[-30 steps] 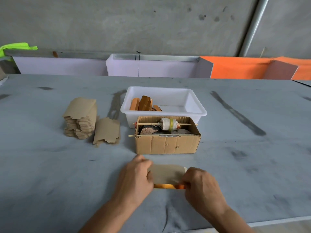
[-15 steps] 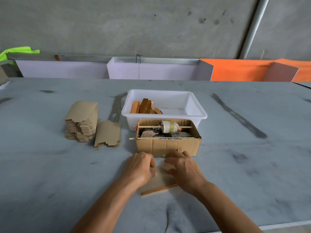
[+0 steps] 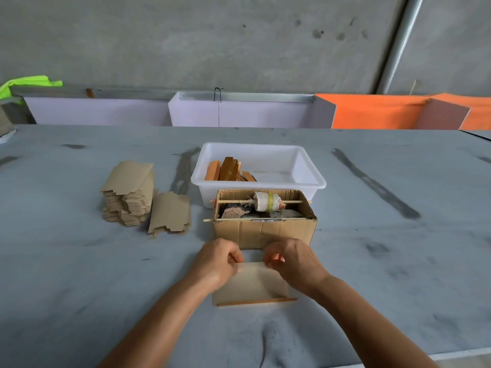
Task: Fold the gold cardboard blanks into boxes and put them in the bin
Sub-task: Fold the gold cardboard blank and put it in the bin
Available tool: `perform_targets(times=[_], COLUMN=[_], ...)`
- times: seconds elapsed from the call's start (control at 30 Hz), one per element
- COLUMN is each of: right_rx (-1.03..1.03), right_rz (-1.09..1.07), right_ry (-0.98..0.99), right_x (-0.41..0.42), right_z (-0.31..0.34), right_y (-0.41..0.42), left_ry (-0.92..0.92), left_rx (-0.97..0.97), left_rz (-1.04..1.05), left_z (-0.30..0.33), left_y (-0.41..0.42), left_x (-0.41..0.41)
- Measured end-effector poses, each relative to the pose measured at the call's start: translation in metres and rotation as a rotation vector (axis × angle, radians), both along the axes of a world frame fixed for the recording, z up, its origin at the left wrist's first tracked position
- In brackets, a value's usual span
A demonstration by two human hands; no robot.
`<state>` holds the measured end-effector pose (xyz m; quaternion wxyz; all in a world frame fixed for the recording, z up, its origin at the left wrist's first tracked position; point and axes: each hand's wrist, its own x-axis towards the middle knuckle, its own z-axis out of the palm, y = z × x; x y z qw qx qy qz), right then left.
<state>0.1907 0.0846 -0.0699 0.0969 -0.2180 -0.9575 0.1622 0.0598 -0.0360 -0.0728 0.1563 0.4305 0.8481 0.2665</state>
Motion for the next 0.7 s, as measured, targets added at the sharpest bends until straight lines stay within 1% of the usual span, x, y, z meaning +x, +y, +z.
perform_targets(times=[0.13,0.2,0.3,0.37,0.4,0.47,0.5,0.6,0.67,0.7], right_rx=[0.022,0.064,0.168,0.287,0.371,0.514,0.555,0.609,0.62,0.607], right_rz=[0.053,0.087,0.161,0.226,0.251,0.276,0.276,0.266,0.255,0.239], right_ry=[0.014,0.028,0.066,0.144,0.155,0.103,0.069,0.006,-0.001,0.002], right_x=[0.0,0.002,0.005,0.008,0.009,0.011,0.013,0.019,0.021,0.022], right_z=[-0.003,-0.006,-0.007,-0.005,-0.004,-0.001,-0.001,-0.005,-0.007,-0.007], right_y=[0.003,0.004,0.002,-0.001,-0.004,-0.01,-0.012,-0.016,-0.017,-0.018], left_ry=[0.038,0.092,0.242,0.356,0.444,0.595,0.656,0.825,0.86,0.872], left_rx=[0.05,0.074,0.107,0.101,0.104,0.123,0.109,-0.023,-0.154,-0.172], left_rz=[-0.009,-0.028,-0.131,-0.239,-0.296,-0.381,-0.418,-0.472,-0.492,-0.472], left_z=[-0.003,-0.005,-0.009,-0.007,-0.004,0.001,0.006,0.013,0.012,0.008], left_y=[-0.001,-0.002,-0.006,-0.01,-0.011,-0.014,-0.016,-0.018,-0.018,-0.017], left_x=[0.001,0.001,0.001,0.004,0.006,0.01,0.014,0.024,0.031,0.034])
